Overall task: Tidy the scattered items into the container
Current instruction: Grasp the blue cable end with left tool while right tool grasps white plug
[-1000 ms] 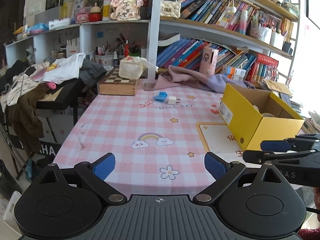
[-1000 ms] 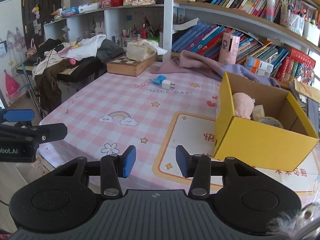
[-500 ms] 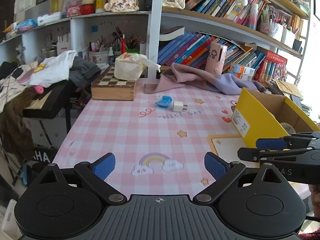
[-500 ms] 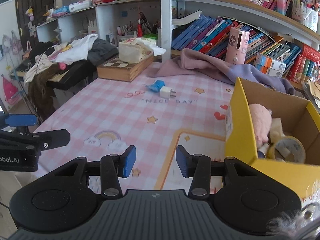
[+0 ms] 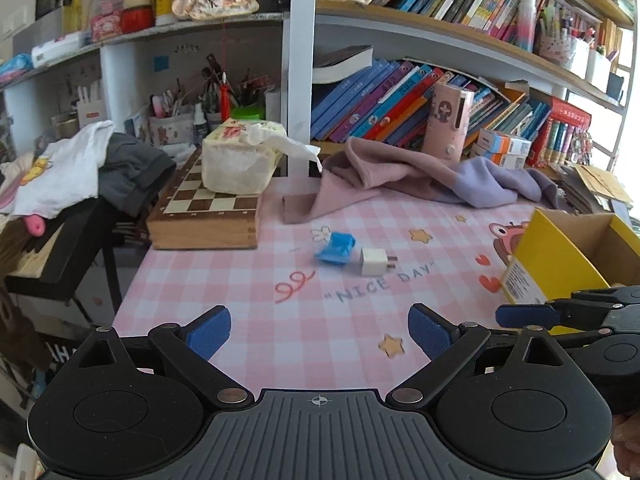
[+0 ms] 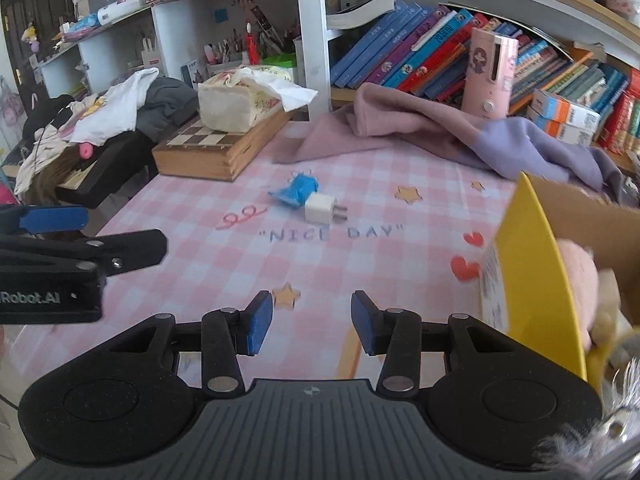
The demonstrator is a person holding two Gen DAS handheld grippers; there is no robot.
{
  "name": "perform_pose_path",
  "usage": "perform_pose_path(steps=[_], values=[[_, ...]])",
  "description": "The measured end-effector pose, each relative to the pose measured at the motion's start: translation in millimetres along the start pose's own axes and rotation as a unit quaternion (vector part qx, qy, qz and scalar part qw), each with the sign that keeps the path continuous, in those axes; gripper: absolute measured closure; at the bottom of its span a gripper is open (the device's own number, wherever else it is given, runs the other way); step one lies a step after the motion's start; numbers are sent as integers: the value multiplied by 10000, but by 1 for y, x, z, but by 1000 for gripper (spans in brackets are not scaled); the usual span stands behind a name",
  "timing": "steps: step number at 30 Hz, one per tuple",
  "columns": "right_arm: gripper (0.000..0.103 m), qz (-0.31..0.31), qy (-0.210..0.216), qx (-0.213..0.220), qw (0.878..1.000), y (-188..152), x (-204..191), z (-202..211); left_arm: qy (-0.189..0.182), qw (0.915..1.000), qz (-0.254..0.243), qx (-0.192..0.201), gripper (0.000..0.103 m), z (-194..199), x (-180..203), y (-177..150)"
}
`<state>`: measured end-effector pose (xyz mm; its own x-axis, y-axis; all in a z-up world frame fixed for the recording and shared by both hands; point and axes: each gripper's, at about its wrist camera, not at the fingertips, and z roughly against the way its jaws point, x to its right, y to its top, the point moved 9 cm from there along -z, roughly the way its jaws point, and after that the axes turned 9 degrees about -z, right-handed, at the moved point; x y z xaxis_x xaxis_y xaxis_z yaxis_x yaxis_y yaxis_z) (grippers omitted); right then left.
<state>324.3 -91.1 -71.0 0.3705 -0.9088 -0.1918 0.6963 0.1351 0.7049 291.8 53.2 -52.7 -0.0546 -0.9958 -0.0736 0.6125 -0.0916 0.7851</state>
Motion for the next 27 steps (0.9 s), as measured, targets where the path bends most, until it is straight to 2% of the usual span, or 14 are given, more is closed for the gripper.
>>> perform_pose_path(steps=[5,9,12,16,22,27], values=[[61,59,-55,-68,9999,21,-2,-36,-100,9998,80,-181,7,-38,-7,11],[61,-196,-60,-197,9996,33,-2,-71,-240,9992,172,-257,9,-70,-15,21],[61,-128,-176,-160,9996,39,-4,-97,-290,9986,220,-389,15,-96,-23,28],[61,89,-342,-31,9994,49,-5,-126,-288,9983,242,-454,16,-121,-31,39],[60,413,-448,0,9981,56,-6,-152,-489,9970,55,-604,23,-146,-27,47],[61,209,-506,-45,9985,55,4,-165,-726,9942,-109,-781,33,-167,-12,48]])
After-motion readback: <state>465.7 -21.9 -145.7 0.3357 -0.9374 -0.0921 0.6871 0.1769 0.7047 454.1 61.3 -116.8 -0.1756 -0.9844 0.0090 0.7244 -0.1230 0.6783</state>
